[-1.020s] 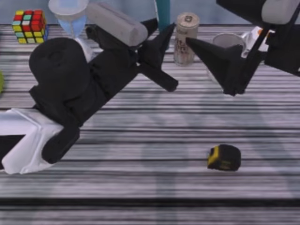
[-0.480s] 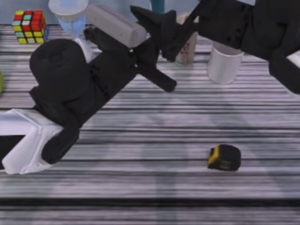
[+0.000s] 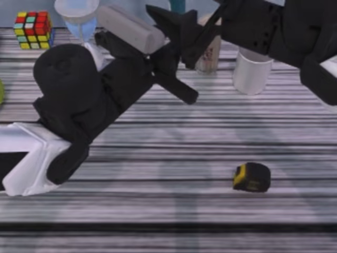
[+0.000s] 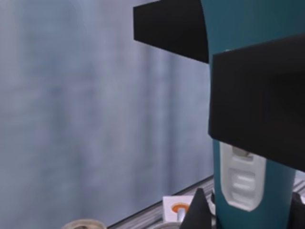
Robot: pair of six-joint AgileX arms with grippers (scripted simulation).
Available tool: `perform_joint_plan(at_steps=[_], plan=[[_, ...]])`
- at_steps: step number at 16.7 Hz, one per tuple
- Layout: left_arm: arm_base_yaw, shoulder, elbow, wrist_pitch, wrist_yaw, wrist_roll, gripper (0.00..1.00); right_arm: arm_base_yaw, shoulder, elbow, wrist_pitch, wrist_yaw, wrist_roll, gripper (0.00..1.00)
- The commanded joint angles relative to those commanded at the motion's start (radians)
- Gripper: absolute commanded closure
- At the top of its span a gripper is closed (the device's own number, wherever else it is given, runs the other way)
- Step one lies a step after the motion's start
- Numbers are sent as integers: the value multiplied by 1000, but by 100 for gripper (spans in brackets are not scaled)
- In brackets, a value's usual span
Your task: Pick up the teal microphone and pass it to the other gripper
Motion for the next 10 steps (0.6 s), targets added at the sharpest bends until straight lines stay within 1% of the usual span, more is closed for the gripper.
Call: perform_joint_plan(at_steps=[9,10], plan=[[0,0,0,0,0,0,100,0,0,0,0,0,0,98],[0,0,0,0,0,0,100,0,0,0,0,0,0,100]])
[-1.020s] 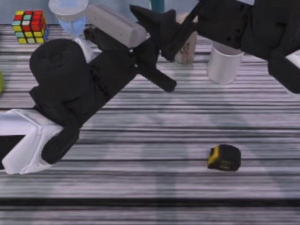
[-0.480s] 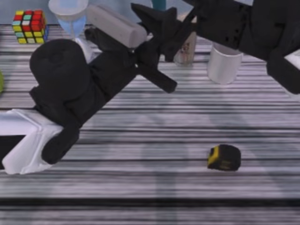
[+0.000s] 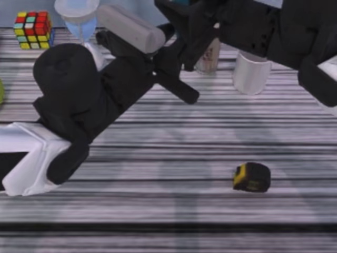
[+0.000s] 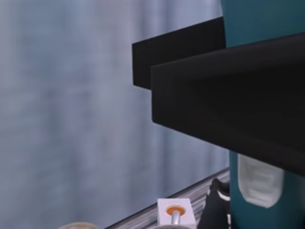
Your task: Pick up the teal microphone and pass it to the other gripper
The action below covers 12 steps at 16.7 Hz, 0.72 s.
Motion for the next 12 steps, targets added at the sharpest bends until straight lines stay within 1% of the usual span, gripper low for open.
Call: perform_joint_plan(at_steps=[8,12], plan=[[0,0,0,0,0,0,100,0,0,0,0,0,0,100],[0,0,0,0,0,0,70,0,0,0,0,0,0,100]])
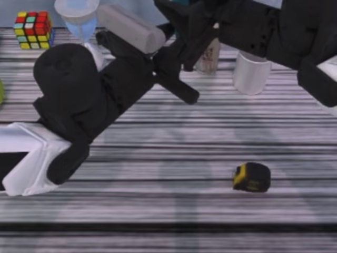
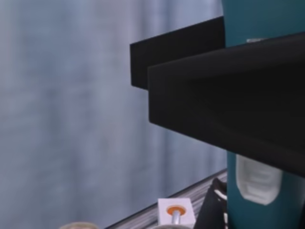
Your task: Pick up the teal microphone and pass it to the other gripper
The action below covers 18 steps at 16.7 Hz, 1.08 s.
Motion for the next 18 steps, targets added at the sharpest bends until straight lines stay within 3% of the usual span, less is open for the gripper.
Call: perform_joint_plan(at_steps=[9,18], plan=[[0,0,0,0,0,0,2,0,0,0,0,0,0,100],[5,11,-8,1,-4,4,0,-2,-8,9,0,6,-2,100]])
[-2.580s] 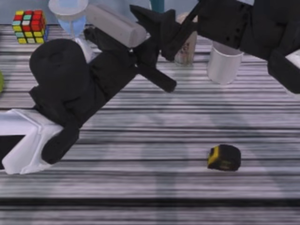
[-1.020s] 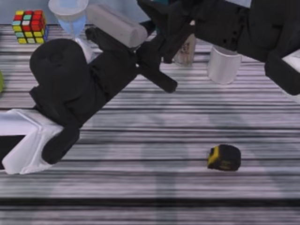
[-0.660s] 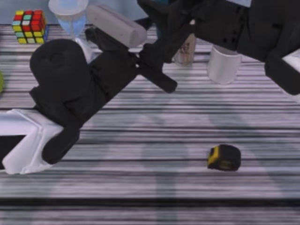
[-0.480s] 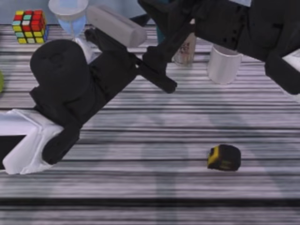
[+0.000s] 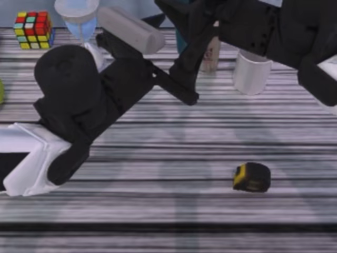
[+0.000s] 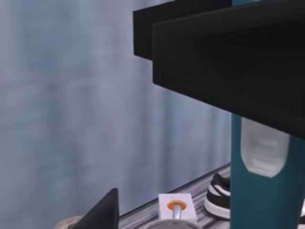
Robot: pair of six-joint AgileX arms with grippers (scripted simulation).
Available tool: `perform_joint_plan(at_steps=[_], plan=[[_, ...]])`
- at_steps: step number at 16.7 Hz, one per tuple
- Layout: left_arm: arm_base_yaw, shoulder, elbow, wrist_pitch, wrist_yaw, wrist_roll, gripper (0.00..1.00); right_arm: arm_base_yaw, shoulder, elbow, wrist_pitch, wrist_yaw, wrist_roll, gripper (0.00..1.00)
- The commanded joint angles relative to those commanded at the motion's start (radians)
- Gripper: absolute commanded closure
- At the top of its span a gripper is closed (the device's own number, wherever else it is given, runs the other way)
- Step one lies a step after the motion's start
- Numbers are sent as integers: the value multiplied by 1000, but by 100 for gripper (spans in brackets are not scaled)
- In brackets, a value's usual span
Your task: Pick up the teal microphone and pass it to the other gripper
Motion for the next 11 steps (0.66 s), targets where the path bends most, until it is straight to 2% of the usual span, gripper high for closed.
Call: perform_joint_plan(at_steps=[3,8,11], plan=[[14,-41,-41,-4,5,1,0,-21,-15,-16,0,-19,5,100],[58,-230,-221,-11,33,-3,0,-96,-80,-78,4,-111,4,100],[67,-268,-259,-9,42,-4,0,-118,-93,-94,3,-129,-2,100]])
